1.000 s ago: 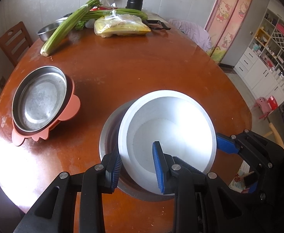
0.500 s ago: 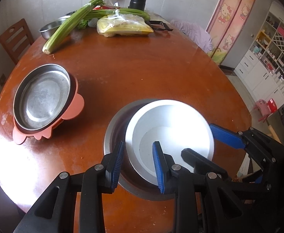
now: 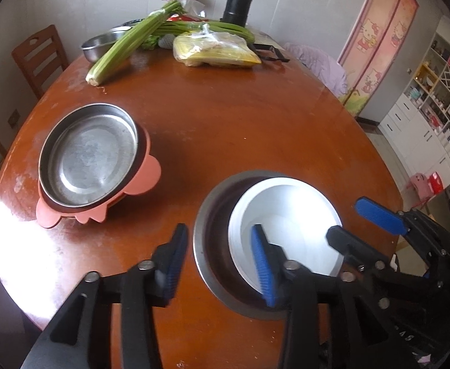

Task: Organize plates and bowls
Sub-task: 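Open the left tool to release the noodle bowl, then grasp the rim of the steel basin with the left tool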

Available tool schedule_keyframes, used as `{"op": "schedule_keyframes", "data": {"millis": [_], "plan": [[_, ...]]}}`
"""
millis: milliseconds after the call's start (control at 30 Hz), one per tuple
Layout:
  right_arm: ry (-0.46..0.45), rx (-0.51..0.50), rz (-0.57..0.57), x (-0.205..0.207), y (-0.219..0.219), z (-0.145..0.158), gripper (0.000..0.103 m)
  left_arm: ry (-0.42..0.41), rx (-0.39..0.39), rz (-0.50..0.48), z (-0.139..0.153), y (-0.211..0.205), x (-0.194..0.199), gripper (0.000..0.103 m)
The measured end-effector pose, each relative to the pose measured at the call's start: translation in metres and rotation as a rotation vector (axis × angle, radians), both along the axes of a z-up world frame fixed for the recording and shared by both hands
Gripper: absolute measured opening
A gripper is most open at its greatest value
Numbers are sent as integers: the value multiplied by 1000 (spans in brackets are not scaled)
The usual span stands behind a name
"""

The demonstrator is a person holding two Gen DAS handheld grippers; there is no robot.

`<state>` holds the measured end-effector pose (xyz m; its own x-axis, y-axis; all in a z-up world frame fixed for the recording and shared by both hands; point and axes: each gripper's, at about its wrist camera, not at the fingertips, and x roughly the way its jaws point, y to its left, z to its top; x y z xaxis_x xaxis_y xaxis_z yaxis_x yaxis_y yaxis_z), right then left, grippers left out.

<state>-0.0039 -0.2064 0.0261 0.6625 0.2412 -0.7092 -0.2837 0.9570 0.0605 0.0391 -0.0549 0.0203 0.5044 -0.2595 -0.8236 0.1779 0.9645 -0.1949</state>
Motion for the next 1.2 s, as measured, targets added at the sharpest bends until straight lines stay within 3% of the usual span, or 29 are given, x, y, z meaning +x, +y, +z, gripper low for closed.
{"op": "schedule_keyframes", "data": {"millis": [233,1200], "plan": [[-6,20,-24,4,-9,1,59,17,8,1,-6,-4,4,48],[112,65,-34,20,-14,-32,64,71,41,1,-36,-18,22,51]]}}
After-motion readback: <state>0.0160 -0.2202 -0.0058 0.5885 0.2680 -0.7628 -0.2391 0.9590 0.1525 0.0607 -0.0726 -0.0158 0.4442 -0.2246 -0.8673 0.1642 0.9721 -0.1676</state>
